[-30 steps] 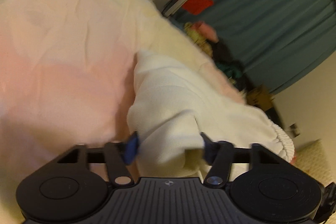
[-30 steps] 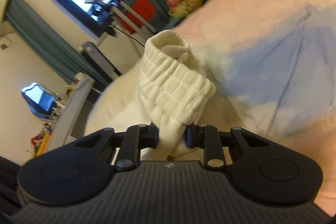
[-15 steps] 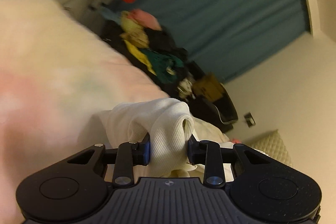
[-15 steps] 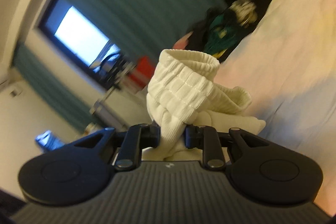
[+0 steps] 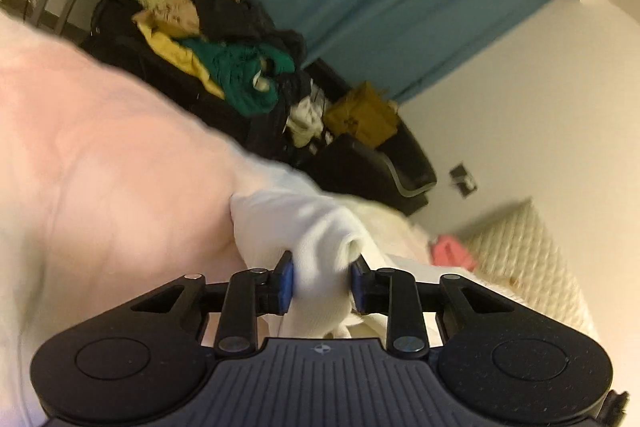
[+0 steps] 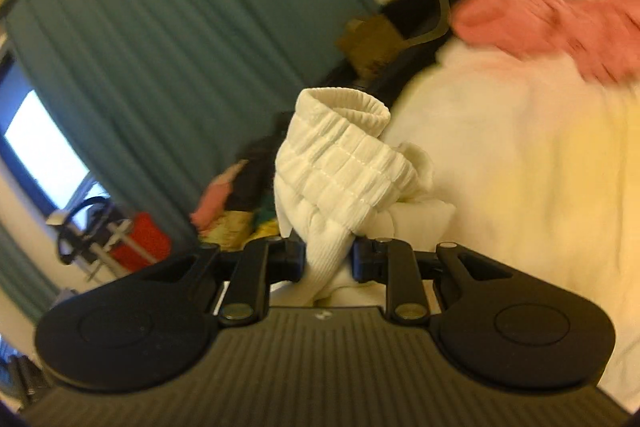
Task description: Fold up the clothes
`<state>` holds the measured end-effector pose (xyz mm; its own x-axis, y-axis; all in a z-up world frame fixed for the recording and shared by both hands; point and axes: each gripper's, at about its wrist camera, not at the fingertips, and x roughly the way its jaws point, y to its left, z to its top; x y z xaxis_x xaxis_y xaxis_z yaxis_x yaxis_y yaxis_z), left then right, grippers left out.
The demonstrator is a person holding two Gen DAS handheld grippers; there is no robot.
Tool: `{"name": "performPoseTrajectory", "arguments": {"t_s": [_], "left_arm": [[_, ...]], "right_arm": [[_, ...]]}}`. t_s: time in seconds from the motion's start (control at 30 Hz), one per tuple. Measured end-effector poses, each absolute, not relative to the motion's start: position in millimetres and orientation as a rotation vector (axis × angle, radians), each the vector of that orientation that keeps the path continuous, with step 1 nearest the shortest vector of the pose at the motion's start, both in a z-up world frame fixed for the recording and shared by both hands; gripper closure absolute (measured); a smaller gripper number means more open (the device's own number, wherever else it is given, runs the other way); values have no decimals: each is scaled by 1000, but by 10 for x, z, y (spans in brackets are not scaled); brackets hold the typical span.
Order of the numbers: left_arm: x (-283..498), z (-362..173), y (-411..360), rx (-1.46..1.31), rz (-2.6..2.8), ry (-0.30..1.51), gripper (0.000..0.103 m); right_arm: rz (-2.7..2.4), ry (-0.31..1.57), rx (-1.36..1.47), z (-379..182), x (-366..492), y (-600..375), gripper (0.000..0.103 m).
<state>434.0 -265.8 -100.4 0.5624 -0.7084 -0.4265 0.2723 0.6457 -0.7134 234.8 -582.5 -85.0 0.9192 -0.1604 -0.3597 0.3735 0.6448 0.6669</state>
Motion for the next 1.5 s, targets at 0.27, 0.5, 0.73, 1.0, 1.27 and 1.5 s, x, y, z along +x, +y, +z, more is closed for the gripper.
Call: {"name": "performPoseTrajectory", "arguments": {"t_s": [0.27,0.5,0.73,1.0,1.27,1.5], "left_arm": [[4175,-1857,-2289,-455,-578,822,100],[3832,-1686,-2196,-311,-566,802,92],[3215,-763,-2356,-103,-583,661,46],[2218,192,-2383,3,-593,489,7],[1122,889,-2007,34,-553,339,0],[526,993,-1662,22,-510,283,0]], "right_arm": [[-400,352,968,-2122,1723,-5746,75],[-437,479,984,-1989,1684,-5713,69],[-460,565,808,-1232,1415,-5385,68],[-306,455,573,-143,878,-4794,58],[-250,287,409,534,241,-4192,9],[-221,254,335,536,-105,-3768,9]]}}
